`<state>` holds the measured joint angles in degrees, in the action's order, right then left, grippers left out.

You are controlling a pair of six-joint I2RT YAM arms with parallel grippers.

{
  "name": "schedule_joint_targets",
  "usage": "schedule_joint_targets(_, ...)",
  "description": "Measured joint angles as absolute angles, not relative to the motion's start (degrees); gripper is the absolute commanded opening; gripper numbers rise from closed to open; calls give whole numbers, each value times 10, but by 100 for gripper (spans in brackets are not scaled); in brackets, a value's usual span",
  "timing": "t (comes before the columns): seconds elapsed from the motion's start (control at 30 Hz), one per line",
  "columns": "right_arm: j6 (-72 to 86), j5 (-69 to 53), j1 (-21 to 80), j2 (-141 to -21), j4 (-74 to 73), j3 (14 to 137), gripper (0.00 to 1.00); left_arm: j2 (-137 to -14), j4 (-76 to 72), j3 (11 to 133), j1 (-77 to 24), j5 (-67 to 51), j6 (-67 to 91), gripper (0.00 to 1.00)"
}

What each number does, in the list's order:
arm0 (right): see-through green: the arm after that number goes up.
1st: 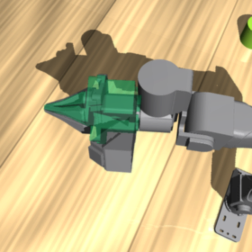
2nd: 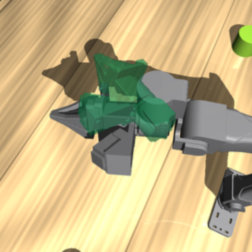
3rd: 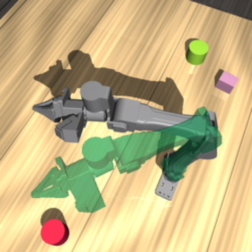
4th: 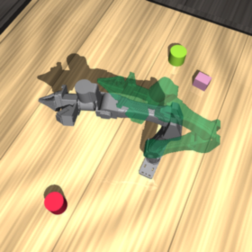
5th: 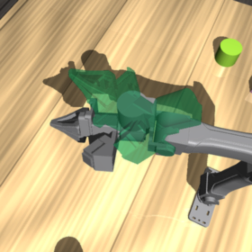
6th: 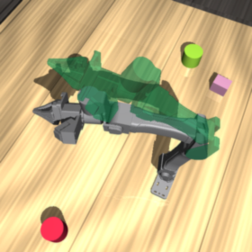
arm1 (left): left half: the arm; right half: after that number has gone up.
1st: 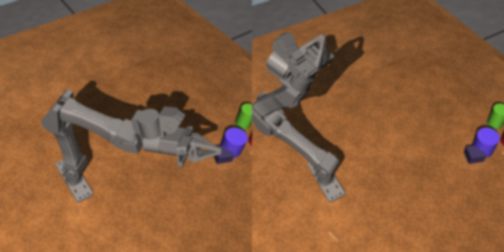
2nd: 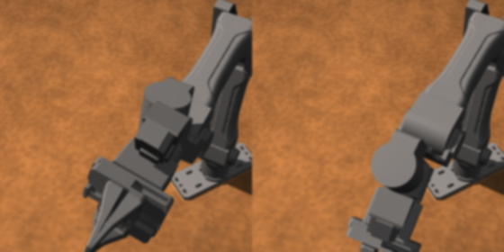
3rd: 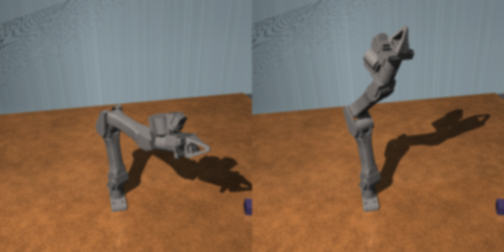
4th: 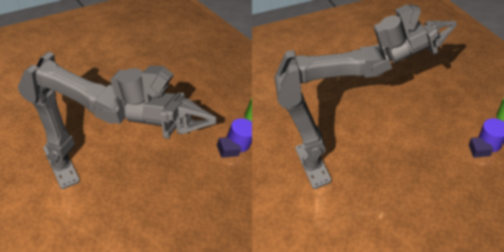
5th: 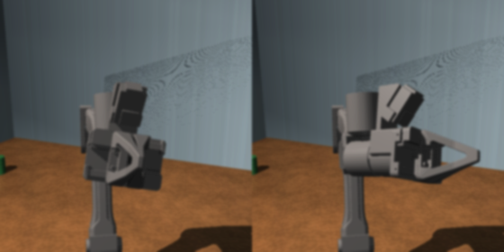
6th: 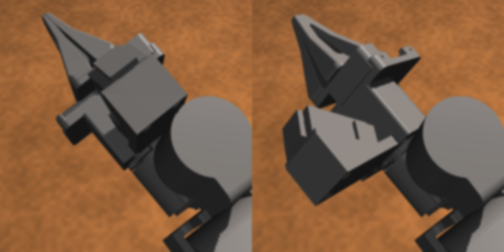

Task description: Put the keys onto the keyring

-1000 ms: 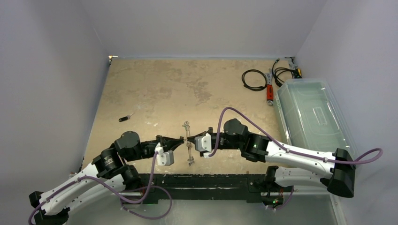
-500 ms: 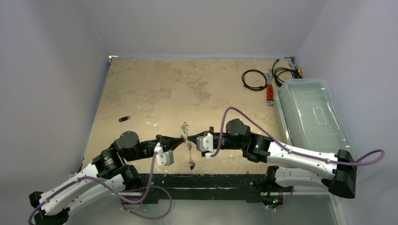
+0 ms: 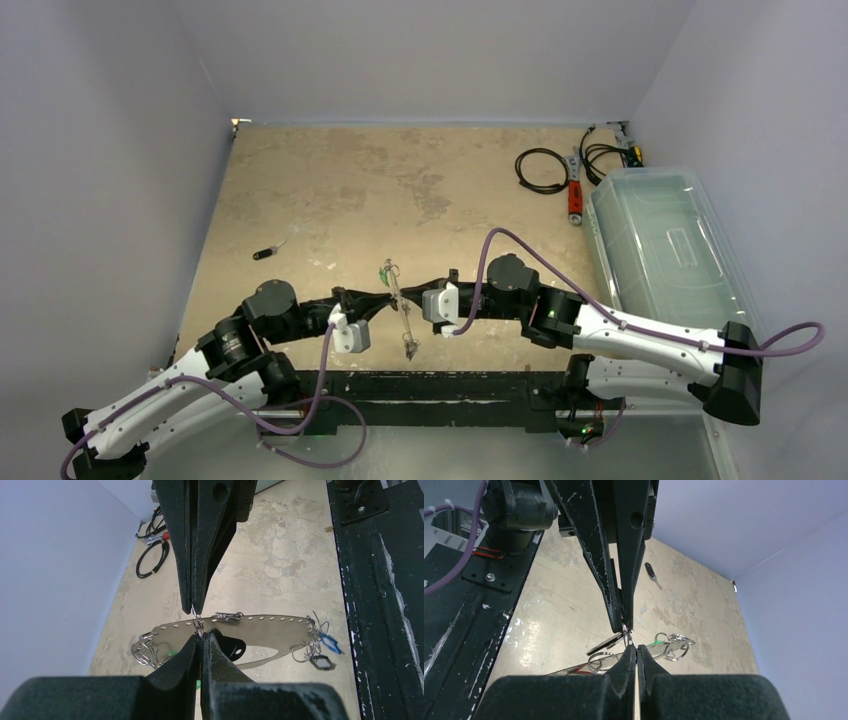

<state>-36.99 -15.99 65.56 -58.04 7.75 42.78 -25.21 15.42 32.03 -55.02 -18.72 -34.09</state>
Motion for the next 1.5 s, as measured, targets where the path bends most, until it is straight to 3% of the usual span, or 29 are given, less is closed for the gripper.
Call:
schedule_joint_targets(0.5, -368, -160, 656, -577, 84, 428, 0, -252, 147, 320, -550, -186, -337, 0)
schedule_joint_targets(0.6, -368, -159, 656, -577, 86, 428, 0, -252, 145, 320, -550, -180, -336, 18)
schedule_joint_targets(0.87, -368, -154, 656, -577, 102, 428, 0, -237, 145, 320, -550, -175, -335, 33)
schedule_joint_targets(1.5, -368, -145, 656, -577, 116, 427, 0, -233, 102, 310, -539, -170, -288, 25)
